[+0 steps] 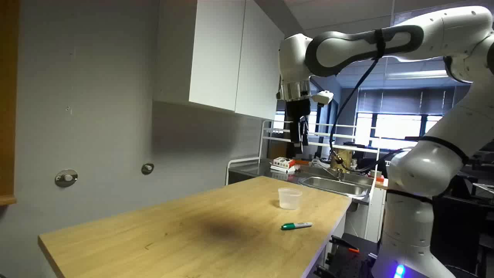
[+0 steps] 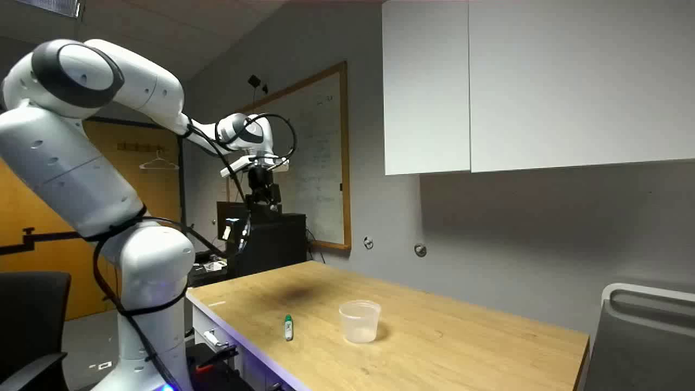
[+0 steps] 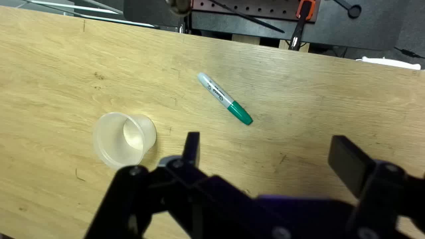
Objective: Place the marker in the bowl
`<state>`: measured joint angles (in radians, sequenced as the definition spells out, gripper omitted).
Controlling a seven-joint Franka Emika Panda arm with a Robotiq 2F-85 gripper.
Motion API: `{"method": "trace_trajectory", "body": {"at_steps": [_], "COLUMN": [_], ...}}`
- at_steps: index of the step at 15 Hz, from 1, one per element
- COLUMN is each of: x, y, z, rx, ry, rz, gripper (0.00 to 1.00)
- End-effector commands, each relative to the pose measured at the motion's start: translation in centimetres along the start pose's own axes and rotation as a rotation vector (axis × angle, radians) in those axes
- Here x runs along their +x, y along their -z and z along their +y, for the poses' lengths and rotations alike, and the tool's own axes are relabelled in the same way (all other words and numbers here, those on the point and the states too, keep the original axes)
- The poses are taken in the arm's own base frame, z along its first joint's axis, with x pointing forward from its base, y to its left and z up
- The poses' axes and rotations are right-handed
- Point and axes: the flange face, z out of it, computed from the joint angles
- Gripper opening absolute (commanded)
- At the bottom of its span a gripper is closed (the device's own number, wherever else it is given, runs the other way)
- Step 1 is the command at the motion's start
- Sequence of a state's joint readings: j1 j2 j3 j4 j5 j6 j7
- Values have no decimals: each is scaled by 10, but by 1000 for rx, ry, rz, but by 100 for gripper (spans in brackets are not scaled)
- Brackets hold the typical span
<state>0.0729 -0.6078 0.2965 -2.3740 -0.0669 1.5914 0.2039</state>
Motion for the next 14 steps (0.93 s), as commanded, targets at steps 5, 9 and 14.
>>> {"method": "trace_trajectory", "body": {"at_steps": [5, 9, 14], "x": [0, 0, 12], "y": [3, 3, -8], "z": [0, 0, 4], "rx": [1, 1, 21], "ry": [-1, -1, 24], "rz": [8, 8, -13], "gripper": [100, 100, 100]}}
